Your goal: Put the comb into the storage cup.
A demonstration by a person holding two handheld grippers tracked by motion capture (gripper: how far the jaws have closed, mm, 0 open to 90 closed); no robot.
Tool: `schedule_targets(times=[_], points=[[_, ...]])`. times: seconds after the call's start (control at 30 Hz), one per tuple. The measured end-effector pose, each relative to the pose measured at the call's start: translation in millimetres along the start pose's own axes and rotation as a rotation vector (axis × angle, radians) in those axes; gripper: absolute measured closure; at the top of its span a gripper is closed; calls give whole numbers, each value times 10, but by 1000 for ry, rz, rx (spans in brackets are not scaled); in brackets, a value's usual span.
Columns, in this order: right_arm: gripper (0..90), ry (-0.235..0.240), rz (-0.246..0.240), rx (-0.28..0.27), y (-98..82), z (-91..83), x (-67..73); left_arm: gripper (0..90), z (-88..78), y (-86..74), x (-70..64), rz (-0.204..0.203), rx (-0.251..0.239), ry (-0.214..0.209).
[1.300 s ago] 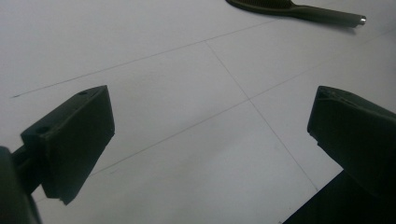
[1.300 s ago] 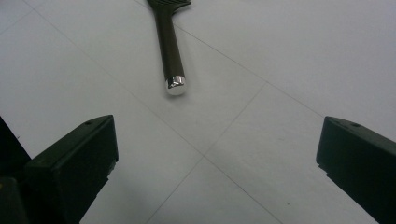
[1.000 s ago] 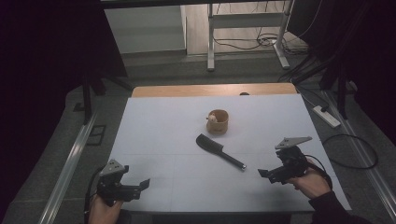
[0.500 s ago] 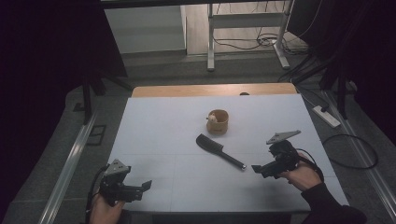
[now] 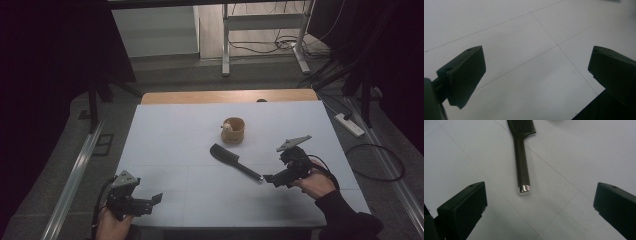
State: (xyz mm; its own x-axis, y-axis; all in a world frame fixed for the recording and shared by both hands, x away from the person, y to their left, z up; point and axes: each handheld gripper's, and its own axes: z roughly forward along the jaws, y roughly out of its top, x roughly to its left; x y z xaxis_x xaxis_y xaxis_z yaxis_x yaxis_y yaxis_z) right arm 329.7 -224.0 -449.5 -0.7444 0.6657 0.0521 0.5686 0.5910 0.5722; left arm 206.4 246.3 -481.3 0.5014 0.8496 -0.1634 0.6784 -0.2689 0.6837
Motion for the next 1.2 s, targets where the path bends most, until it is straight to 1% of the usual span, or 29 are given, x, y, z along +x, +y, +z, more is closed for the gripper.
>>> schedule_targets(times=[0.6, 0.77, 0.93, 1.2], points=[[0, 2, -42, 27, 167, 146, 50, 19, 4, 5, 8, -6, -3, -4], [0, 1, -62, 36, 223, 199, 72, 19, 7, 7, 7, -4, -2, -5], [0, 2, -68, 42, 262, 236, 84, 19, 8, 8, 8, -4, -2, -6], [0, 15, -61, 50, 340, 310, 97, 20, 10, 10, 10, -4, -1, -7]])
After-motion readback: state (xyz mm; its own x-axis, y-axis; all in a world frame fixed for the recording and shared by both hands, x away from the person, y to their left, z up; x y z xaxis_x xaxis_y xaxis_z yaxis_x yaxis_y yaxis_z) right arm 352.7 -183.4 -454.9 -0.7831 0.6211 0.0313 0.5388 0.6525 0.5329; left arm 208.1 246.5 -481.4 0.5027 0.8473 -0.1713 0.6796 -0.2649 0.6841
